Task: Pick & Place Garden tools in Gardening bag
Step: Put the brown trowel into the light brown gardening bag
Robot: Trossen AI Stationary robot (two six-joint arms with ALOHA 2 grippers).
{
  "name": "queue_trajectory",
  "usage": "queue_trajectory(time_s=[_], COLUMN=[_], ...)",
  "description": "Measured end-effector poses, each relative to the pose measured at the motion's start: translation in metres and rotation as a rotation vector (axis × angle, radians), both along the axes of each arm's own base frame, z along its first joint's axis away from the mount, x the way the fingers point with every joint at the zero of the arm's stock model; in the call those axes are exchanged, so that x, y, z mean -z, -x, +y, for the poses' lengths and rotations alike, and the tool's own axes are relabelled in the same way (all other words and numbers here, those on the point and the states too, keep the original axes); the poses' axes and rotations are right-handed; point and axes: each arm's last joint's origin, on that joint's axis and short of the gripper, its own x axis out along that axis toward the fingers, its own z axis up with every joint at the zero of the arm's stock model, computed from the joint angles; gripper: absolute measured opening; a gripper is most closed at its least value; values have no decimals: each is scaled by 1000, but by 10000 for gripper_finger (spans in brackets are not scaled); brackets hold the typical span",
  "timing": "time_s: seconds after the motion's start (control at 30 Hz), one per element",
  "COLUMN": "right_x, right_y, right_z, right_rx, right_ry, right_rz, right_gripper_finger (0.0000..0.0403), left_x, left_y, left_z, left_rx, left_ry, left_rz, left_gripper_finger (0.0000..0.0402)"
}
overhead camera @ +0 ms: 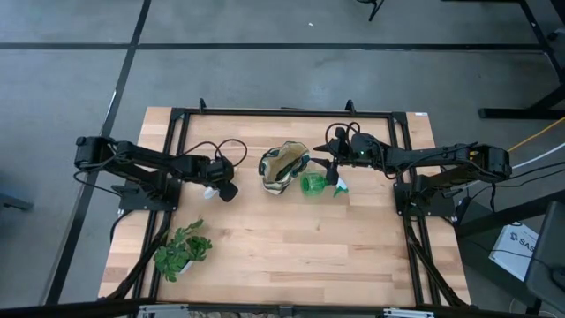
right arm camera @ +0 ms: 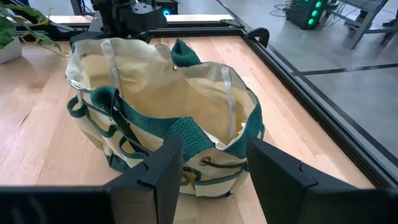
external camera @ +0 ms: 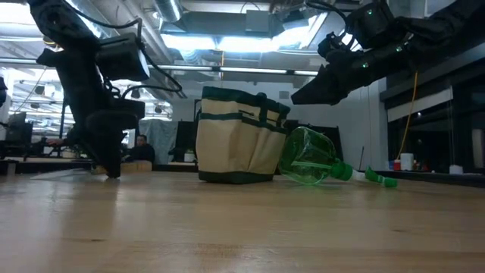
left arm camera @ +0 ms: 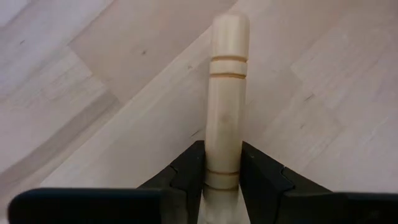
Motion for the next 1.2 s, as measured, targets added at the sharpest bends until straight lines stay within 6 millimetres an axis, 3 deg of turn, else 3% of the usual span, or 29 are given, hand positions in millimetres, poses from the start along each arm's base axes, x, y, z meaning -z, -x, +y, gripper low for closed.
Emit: queue_trajectory(time_s=[0.37,0.63,0.93,1.2], right_x=[2,2,3,3], right_y=[1,1,1,1], right_z=[0,0,0,0], right_rx=[10,10,10,11], right_ry=[-30,-30,-31,-31], right_rz=[18,18,21,22], right_gripper_finger=[181,181,181,181], left_x=[-3,-30,-51,-55], left_y=[-4,-13,0,5], left_z=[-1,0,-6,-16], left_rx=[76,143,157,182], left_ry=[-45,-98,-179,-162], left_rz=[-18,-116,-172,-183], left_gripper_finger=[135,132,132,132])
